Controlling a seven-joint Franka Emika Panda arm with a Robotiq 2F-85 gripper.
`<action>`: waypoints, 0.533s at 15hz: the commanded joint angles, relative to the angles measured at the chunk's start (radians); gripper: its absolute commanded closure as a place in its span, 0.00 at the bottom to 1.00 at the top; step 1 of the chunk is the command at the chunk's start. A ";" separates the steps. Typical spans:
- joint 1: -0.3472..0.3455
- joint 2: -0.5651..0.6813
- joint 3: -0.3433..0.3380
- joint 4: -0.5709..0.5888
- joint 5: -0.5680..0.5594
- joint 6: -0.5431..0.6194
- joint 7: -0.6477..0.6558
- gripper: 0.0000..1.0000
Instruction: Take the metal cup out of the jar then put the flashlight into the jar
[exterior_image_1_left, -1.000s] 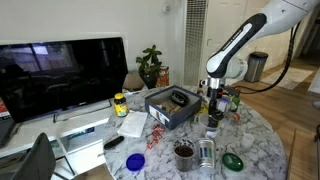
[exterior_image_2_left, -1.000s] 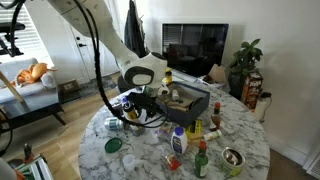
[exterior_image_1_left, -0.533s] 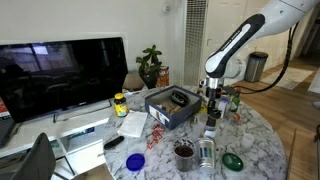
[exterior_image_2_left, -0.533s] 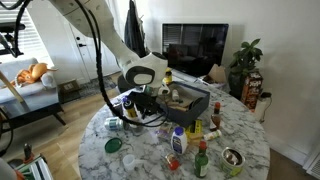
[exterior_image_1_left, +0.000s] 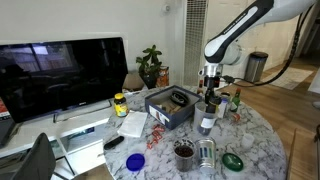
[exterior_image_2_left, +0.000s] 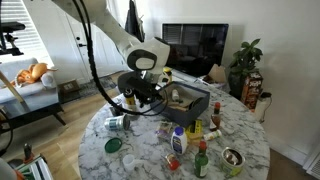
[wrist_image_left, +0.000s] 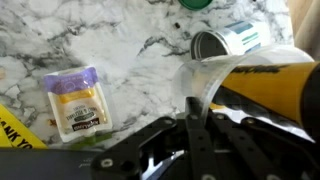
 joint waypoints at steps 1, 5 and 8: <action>0.008 -0.145 -0.005 0.027 0.026 -0.139 0.154 0.99; 0.031 -0.162 -0.029 0.141 0.016 -0.161 0.414 0.99; 0.040 -0.095 -0.041 0.223 -0.024 -0.124 0.596 0.99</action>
